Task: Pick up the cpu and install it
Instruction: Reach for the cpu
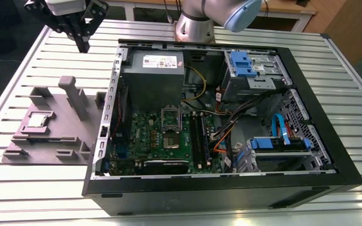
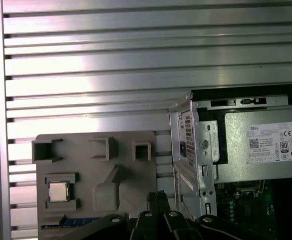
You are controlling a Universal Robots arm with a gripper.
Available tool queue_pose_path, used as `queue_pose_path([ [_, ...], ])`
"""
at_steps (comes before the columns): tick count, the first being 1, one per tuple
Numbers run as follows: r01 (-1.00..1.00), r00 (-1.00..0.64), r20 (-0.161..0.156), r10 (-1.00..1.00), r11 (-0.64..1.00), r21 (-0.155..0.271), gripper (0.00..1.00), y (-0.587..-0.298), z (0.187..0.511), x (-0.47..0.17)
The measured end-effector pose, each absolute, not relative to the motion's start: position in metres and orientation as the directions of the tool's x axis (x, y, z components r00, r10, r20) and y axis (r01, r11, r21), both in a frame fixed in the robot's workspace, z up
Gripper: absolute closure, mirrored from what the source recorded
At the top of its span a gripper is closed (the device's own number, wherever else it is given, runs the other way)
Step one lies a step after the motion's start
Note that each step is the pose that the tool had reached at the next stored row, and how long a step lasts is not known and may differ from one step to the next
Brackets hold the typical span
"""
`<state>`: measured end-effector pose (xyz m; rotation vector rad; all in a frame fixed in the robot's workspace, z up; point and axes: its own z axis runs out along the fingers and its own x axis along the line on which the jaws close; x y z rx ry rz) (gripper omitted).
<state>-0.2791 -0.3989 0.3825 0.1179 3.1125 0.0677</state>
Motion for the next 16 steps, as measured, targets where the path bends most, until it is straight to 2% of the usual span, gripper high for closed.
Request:
queue_pose_path([
  [16, 0.075, -0.997, -0.024, 0.076, 0.996, 0.044, 0.90, -0.3989, 0.3822, -0.2821],
])
